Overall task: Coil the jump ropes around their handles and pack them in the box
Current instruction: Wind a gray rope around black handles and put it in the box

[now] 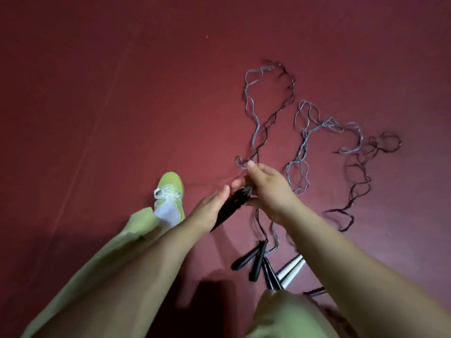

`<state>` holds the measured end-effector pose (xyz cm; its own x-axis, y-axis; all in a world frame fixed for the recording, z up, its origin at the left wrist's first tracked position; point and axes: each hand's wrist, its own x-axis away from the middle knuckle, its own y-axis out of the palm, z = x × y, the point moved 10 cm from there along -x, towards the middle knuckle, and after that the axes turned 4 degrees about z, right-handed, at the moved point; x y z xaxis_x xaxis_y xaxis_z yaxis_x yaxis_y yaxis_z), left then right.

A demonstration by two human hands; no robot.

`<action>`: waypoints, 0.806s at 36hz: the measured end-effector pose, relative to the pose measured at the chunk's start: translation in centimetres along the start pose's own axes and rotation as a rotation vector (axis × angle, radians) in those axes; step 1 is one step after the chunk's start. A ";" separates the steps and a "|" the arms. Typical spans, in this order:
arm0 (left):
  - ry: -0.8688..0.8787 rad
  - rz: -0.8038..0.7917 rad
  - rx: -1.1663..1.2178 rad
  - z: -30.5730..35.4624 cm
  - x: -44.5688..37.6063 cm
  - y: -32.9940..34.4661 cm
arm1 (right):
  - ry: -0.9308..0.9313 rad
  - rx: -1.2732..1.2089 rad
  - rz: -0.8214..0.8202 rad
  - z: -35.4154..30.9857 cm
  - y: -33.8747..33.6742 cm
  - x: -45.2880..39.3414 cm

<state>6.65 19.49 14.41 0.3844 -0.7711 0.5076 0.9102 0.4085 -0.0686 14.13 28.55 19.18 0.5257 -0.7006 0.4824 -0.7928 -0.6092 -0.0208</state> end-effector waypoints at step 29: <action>0.138 -0.640 0.014 20.3 41.7 3.4 | -0.747 0.335 0.074 -19.9 3.1 38.2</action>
<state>22.63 -1.42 52.80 -0.2159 -0.9191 0.3296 0.9639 -0.1467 0.2224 25.55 7.31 54.99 0.6364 -0.7337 -0.2381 -0.7612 -0.5475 -0.3475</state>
